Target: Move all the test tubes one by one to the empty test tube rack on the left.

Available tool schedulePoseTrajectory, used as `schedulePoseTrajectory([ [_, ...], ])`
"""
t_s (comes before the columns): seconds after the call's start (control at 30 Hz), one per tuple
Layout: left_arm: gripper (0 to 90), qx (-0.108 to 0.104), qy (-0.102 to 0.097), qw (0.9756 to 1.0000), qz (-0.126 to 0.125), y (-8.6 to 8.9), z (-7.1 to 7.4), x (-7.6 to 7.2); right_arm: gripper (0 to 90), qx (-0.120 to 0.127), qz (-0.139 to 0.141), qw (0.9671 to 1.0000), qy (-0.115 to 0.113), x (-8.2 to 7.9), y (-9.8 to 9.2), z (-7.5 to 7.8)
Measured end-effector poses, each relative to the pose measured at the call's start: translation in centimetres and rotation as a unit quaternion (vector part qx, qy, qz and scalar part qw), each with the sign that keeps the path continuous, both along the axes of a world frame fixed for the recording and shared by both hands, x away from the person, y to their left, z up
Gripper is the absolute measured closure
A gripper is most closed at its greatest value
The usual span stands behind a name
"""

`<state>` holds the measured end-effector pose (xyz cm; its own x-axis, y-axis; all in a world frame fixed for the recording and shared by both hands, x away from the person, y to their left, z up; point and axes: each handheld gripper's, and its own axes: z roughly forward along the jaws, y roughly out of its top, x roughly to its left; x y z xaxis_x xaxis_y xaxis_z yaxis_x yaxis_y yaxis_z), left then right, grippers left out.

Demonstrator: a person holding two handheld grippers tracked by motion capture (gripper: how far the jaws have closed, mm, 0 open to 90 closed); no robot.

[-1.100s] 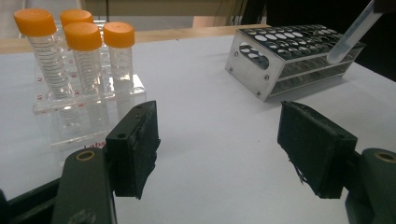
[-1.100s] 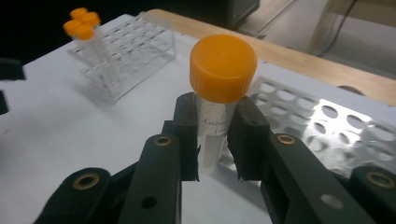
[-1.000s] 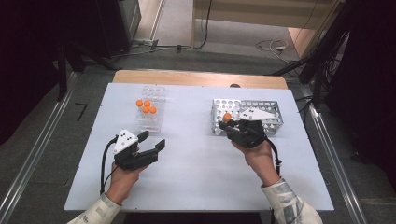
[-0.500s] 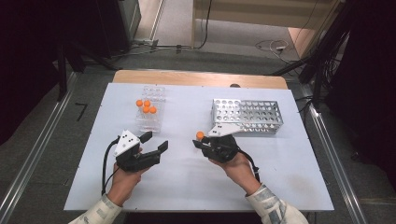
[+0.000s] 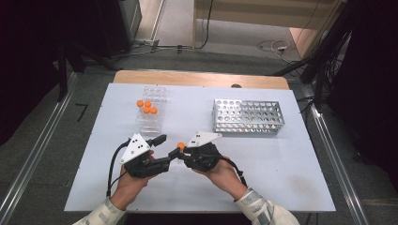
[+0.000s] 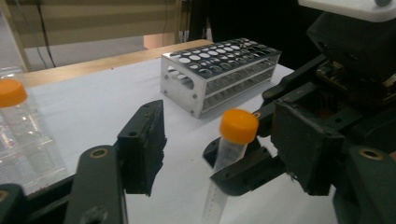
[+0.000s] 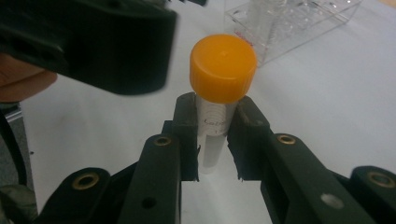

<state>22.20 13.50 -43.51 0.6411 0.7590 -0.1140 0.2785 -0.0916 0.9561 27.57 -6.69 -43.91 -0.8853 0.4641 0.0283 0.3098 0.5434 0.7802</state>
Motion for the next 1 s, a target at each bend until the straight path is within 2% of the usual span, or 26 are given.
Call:
schedulePoseTrajectory([
  [0.37, 58.3, 0.006, 0.004, 0.9998, -0.019, 0.0, -0.4, 0.1, 72.0, 0.004, 0.019, 0.9998, 0.000, -0.6, 1.5, 0.1],
  [0.53, 61.9, 0.009, 0.008, 0.9997, -0.020, -0.2, -0.6, 0.1, 72.0, 0.005, 0.017, 0.9998, 0.002, -0.6, 1.4, 0.2],
  [0.67, 68.4, 0.014, 0.004, 0.9996, -0.023, -0.3, -0.7, 0.1, 72.0, 0.006, 0.016, 0.9999, 0.003, -0.5, 1.3, 0.2],
  [0.8, 69.7, 0.010, 0.006, 0.9997, -0.021, -0.2, -0.6, 0.1, 71.5, 0.006, 0.016, 0.9999, 0.002, -0.5, 1.2, 0.2],
  [0.83, 69.8, 0.008, 0.006, 0.9998, -0.019, -0.1, -0.6, 0.1, 69.0, 0.006, 0.015, 0.9999, 0.002, -0.5, 1.2, 0.2],
  [0.9, 69.9, 0.004, 0.005, 0.9999, -0.014, 0.2, -0.4, 0.2, 58.5, 0.004, 0.015, 0.9999, 0.005, -0.5, 1.1, 0.3],
  [1.0, 69.9, -0.003, 0.006, 1.0000, -0.003, 0.7, -0.2, 0.4, 51.4, 0.002, 0.002, 1.0000, 0.006, -0.3, 0.4, 0.3],
])
